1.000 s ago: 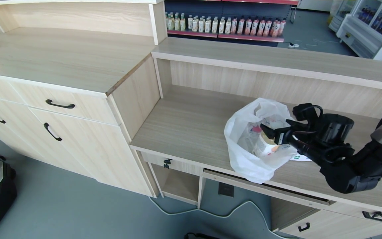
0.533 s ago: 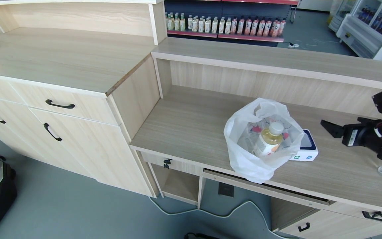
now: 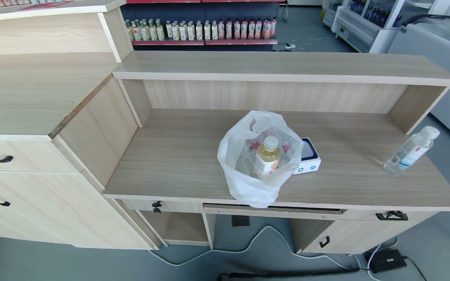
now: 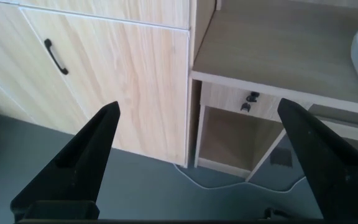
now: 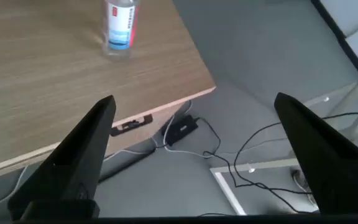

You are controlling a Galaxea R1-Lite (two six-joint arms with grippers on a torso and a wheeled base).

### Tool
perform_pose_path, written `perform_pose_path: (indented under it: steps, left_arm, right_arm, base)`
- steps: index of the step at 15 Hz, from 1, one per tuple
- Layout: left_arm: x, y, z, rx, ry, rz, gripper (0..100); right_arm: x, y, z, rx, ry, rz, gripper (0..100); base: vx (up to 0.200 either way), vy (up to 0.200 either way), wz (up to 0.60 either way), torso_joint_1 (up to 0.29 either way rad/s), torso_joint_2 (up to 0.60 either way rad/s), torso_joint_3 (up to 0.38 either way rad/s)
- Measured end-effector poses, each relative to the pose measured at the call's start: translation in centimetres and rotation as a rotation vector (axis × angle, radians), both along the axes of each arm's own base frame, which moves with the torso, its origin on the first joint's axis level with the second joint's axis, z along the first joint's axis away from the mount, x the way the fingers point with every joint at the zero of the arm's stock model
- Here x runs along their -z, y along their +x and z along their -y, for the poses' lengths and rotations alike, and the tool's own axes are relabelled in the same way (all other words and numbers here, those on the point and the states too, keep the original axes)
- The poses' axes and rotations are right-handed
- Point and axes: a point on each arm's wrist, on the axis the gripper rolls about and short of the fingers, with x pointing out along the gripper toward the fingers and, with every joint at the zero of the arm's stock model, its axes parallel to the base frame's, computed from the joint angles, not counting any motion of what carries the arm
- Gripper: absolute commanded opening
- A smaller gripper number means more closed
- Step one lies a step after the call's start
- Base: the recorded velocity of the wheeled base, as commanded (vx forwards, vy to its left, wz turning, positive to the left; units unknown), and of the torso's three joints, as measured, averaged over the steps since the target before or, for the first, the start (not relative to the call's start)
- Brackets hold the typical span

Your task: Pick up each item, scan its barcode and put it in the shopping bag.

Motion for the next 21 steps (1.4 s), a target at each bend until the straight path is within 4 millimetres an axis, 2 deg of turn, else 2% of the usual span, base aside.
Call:
perform_pose_path:
  steps: [2,4,8,11,14,17,21]
  left_arm:
    - [0.0,0.0,0.0,0.0,0.0,0.0,100]
    - [0.0,0.0,0.0,0.0,0.0,0.0,100]
    - [0.0,0.0,0.0,0.0,0.0,0.0,100]
    - [0.0,0.0,0.0,0.0,0.0,0.0,100]
    - [0.0,0.0,0.0,0.0,0.0,0.0,100]
    - [0.0,0.0,0.0,0.0,0.0,0.0,100]
    - [0.0,0.0,0.0,0.0,0.0,0.0,100]
  right_arm:
    - [0.1,0.4,1.6,0.053,-0.012,0.024,100]
    - [1.0,2.0,3.4,0.056,-0.025,0.053,100]
    - [5.0,6.1,7.3,-0.007,-0.028,0.043,100]
    - [7.3,9.4,8.8,-0.051,-0.038,0.076,100]
    - [8.2,13.1,9.5,-0.11,-0.033,0.116,100]
    - [7.6,16.6,9.2,-0.214,-0.012,0.201,100]
    - [8.3,18.4,7.2,-0.329,0.039,0.211,100]
  base:
    - [0.0,0.0,0.0,0.0,0.0,0.0]
    - [0.0,0.0,0.0,0.0,0.0,0.0]
    - [0.0,0.0,0.0,0.0,0.0,0.0]
    - [0.0,0.0,0.0,0.0,0.0,0.0]
    - [0.0,0.0,0.0,0.0,0.0,0.0]
    - [0.0,0.0,0.0,0.0,0.0,0.0]
    - [0.0,0.0,0.0,0.0,0.0,0.0]
